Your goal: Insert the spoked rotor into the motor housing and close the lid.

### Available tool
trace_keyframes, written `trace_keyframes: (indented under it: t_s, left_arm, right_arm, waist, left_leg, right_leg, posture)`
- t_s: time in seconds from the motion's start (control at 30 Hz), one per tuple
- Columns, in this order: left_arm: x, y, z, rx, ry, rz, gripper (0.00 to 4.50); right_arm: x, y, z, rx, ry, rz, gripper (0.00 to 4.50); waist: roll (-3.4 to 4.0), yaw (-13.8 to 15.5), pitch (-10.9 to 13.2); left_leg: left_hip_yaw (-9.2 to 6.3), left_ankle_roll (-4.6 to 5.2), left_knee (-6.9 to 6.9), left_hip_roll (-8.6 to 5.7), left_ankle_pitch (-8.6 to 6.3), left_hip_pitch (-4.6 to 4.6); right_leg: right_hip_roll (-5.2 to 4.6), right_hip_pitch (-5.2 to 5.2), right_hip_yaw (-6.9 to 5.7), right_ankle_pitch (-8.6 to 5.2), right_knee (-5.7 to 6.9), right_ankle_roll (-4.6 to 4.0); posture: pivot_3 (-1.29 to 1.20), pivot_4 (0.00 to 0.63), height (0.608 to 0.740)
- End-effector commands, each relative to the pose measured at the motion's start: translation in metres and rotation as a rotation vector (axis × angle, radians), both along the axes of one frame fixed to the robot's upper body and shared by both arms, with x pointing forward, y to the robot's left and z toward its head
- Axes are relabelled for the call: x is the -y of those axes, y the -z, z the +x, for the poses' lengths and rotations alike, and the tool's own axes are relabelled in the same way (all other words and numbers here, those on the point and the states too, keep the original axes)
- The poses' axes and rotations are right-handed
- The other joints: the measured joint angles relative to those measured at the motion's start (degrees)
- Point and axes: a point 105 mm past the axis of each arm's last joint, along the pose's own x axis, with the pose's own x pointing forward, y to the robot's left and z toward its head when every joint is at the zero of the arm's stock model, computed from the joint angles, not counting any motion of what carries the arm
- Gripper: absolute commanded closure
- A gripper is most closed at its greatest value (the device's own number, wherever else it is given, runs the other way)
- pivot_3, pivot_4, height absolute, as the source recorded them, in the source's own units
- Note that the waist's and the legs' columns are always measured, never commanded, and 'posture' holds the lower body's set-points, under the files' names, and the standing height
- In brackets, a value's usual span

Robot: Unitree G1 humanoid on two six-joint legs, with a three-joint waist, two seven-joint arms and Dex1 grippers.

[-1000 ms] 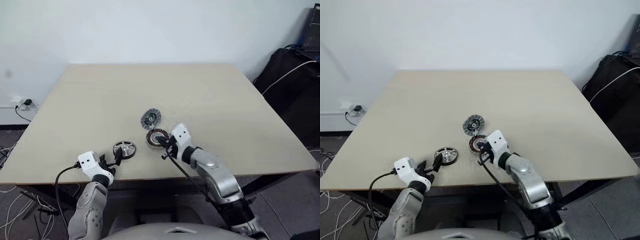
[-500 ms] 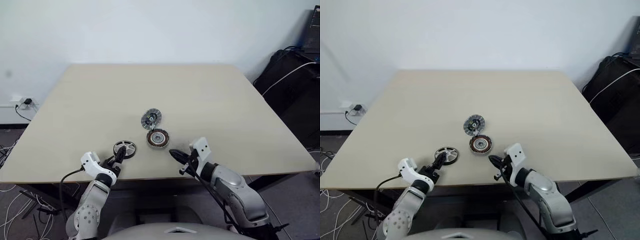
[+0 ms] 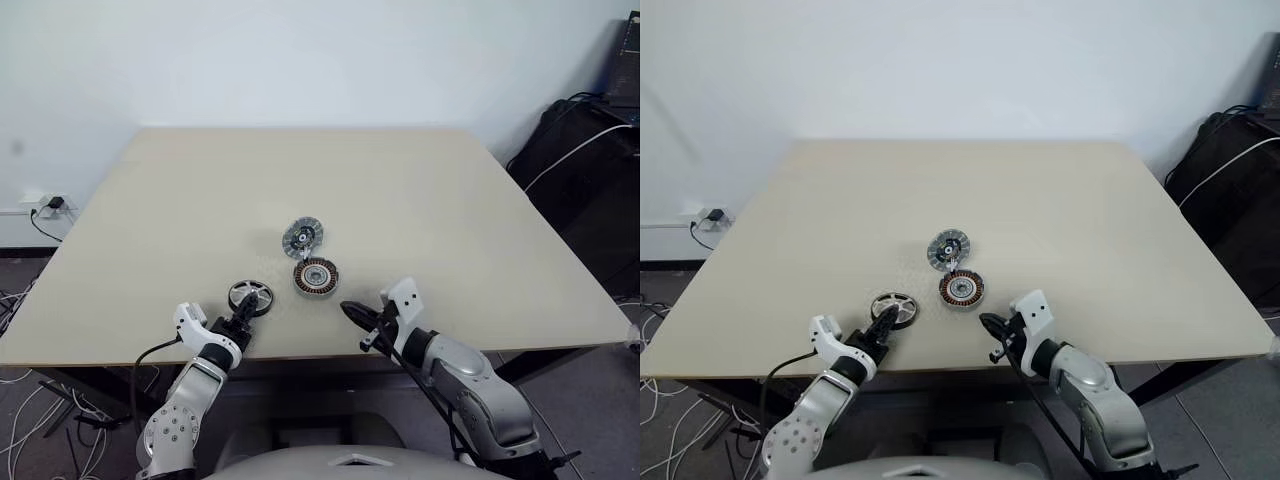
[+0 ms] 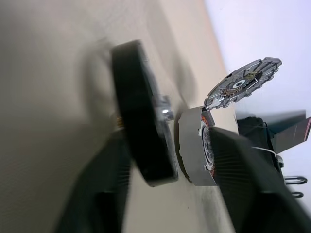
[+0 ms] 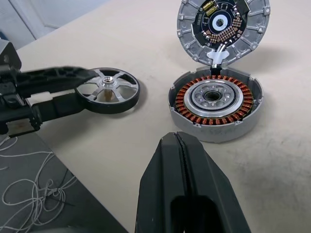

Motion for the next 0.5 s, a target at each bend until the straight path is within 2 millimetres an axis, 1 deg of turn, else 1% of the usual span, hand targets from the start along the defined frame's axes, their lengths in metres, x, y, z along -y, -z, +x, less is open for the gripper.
trace_keyframes:
  t_s: [0.03,0.1,0.13,0.23,0.3,0.37,0.4,0.5]
  left_arm:
    - [0.010,-0.010,0.002,0.031,-0.041,-0.082,3.26]
    - [0.008,-0.009,0.001,0.023,-0.052,-0.078,3.91]
    - [0.007,-0.008,0.001,0.019,-0.056,-0.076,4.10]
    - [0.004,-0.009,0.001,0.021,-0.066,-0.063,4.10]
    - [0.002,-0.017,0.004,0.074,-0.062,-0.031,4.10]
    - [0.004,-0.026,0.007,0.138,-0.049,-0.025,4.10]
    - [0.007,-0.030,0.007,0.164,-0.035,-0.032,4.10]
    - [0.029,-0.040,0.010,0.237,0.077,-0.073,4.10]
  right_arm:
    - [-0.003,-0.010,0.005,0.048,-0.011,0.004,4.50]
    - [-0.003,-0.010,0.005,0.047,-0.014,0.001,4.50]
    - [-0.002,-0.010,0.005,0.047,-0.015,0.000,4.50]
    - [-0.002,-0.009,0.006,0.047,-0.016,-0.003,4.50]
    - [-0.002,-0.009,0.005,0.044,-0.018,-0.003,4.50]
    - [-0.001,-0.009,0.003,0.040,-0.022,-0.003,4.50]
    - [-0.001,-0.008,0.003,0.037,-0.024,-0.003,4.50]
    - [0.002,-0.005,-0.001,0.016,-0.024,0.000,4.50]
  waist:
    - [-0.01,0.00,0.01]
    - [-0.02,0.05,0.00]
    - [-0.02,0.06,0.00]
    - [-0.03,0.08,-0.01]
    - [-0.03,0.08,-0.01]
    - [-0.04,0.08,0.00]
    - [-0.04,0.10,0.00]
    - [-0.04,0.30,0.00]
  left_leg:
    - [0.00,0.00,0.00,0.00,0.00,0.00]
    - [0.00,0.00,0.00,0.00,0.00,0.00]
    - [0.00,0.00,0.00,0.00,0.00,0.00]
    - [0.00,-0.01,0.00,0.00,0.00,0.03]
    - [0.00,-0.01,0.00,0.00,0.00,0.02]
    - [0.00,-0.01,0.00,-0.03,0.00,0.01]
    - [0.00,-0.01,0.00,-0.03,0.01,0.00]
    - [0.00,0.00,0.00,-0.05,0.00,-0.02]
  right_leg:
    - [0.00,-0.01,0.00,0.00,0.00,0.00]
    - [0.00,0.00,0.00,0.00,0.00,0.00]
    - [0.00,0.00,0.00,0.00,0.00,0.00]
    - [0.00,0.02,0.00,0.00,0.00,0.00]
    - [0.00,0.02,0.00,0.00,0.00,0.00]
    - [0.00,0.01,0.00,0.00,0.00,0.00]
    - [0.01,0.00,0.00,0.00,0.00,-0.01]
    - [0.00,0.01,-0.01,0.00,-0.03,-0.01]
  posture:
    - [0.00,0.000,0.740]
    - [0.00,0.000,0.740]
    - [0.00,0.000,0.740]
    - [0.00,0.000,0.740]
    - [0.00,0.000,0.740]
    - [0.00,0.000,0.740]
    - [0.00,0.000,0.740]
    - [0.00,0.000,0.740]
